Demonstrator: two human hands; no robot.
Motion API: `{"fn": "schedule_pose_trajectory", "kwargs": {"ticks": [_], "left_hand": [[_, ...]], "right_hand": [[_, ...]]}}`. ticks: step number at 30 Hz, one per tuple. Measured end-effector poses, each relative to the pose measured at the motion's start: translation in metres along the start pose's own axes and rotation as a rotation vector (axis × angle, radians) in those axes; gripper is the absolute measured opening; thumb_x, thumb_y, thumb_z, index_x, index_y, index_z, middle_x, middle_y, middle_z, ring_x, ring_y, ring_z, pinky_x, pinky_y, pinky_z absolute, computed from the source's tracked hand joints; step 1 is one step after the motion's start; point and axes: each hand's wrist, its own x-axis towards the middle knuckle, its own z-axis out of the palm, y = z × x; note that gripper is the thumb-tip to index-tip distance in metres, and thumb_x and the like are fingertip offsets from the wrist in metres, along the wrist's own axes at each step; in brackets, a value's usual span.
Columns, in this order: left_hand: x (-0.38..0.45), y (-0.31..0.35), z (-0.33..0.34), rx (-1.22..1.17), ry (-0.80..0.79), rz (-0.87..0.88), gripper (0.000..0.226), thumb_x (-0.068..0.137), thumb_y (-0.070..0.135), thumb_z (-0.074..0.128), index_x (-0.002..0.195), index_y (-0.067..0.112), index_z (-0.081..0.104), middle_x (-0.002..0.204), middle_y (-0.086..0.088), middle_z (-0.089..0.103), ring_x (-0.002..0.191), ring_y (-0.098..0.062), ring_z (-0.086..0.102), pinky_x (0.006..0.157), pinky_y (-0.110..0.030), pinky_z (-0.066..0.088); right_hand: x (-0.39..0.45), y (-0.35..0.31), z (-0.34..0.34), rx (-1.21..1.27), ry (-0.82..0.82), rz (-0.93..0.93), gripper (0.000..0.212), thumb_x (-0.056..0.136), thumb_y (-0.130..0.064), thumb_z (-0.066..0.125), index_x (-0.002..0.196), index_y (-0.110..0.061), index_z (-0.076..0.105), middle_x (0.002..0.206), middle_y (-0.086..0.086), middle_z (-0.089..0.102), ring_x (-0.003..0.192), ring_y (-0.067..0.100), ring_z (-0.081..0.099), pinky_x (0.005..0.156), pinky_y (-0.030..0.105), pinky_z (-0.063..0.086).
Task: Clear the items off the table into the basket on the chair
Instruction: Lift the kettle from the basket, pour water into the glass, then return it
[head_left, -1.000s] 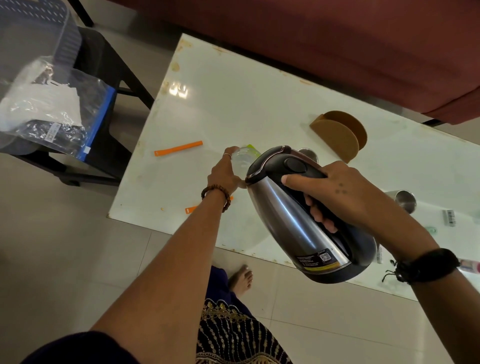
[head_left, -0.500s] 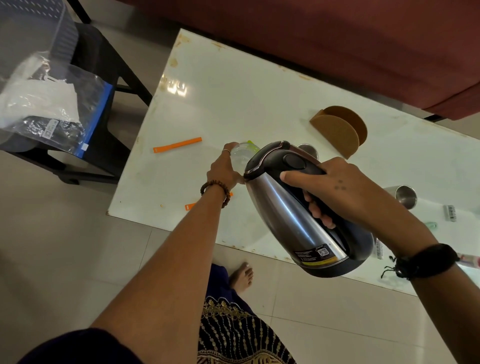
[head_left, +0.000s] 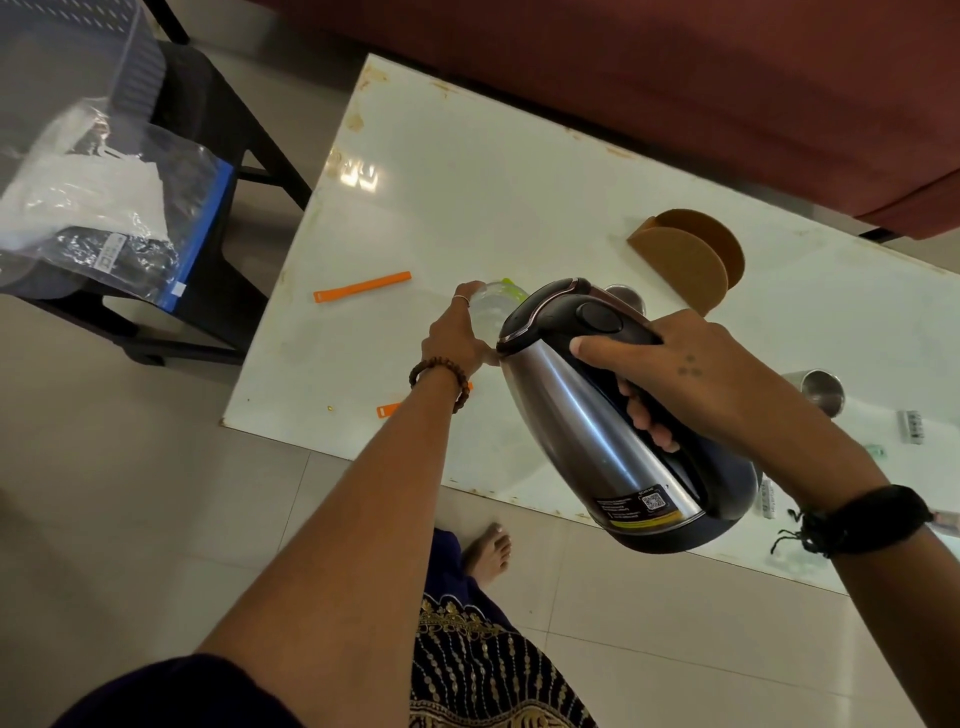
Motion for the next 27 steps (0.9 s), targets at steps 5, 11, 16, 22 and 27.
{"fn": "schedule_pose_trajectory", "kwargs": {"ticks": [5,11,16,22,27], "left_hand": [[-0.001,-0.001,0.000,-0.007,-0.005,0.000,0.080,0.070,0.004,0.071,0.136,0.027,0.032,0.128,-0.012,0.055,0.116,-0.035,0.050,0.096,-0.038,0.040],[-0.004,0.000,-0.001,-0.020,-0.017,0.000,0.082,0.069,0.005,0.072,0.136,0.027,0.031,0.130,-0.010,0.053,0.119,-0.034,0.048,0.098,-0.038,0.038],[-0.004,0.000,-0.001,-0.013,-0.015,0.003,0.082,0.069,0.005,0.073,0.137,0.026,0.031,0.131,-0.010,0.053,0.119,-0.035,0.048,0.100,-0.039,0.039],[-0.003,-0.001,0.000,-0.011,-0.012,-0.002,0.080,0.072,0.004,0.070,0.138,0.027,0.030,0.132,-0.012,0.052,0.119,-0.035,0.048,0.100,-0.038,0.039],[-0.002,-0.002,0.000,0.000,0.002,0.000,0.078,0.074,0.004,0.067,0.138,0.028,0.030,0.131,-0.013,0.053,0.116,-0.036,0.049,0.097,-0.037,0.039]], "right_hand": [[0.001,0.002,0.001,0.002,0.001,-0.009,0.040,0.077,-0.042,0.063,0.055,-0.010,0.052,0.036,0.002,0.053,0.027,0.012,0.045,0.033,0.017,0.038],[-0.002,0.010,0.004,0.042,0.023,-0.039,0.039,0.077,-0.042,0.064,0.055,-0.012,0.052,0.037,0.002,0.054,0.028,0.012,0.046,0.034,0.016,0.039],[-0.005,0.013,0.008,0.038,0.030,-0.048,0.041,0.077,-0.044,0.063,0.055,-0.011,0.052,0.038,0.003,0.055,0.029,0.014,0.047,0.035,0.017,0.041],[-0.004,0.009,0.008,0.019,0.018,-0.040,0.042,0.076,-0.045,0.062,0.056,-0.009,0.052,0.037,0.002,0.054,0.028,0.013,0.046,0.034,0.017,0.040],[-0.002,0.007,0.007,0.005,0.008,-0.039,0.044,0.077,-0.044,0.063,0.054,-0.009,0.051,0.035,0.002,0.053,0.027,0.014,0.045,0.032,0.018,0.038]]}}
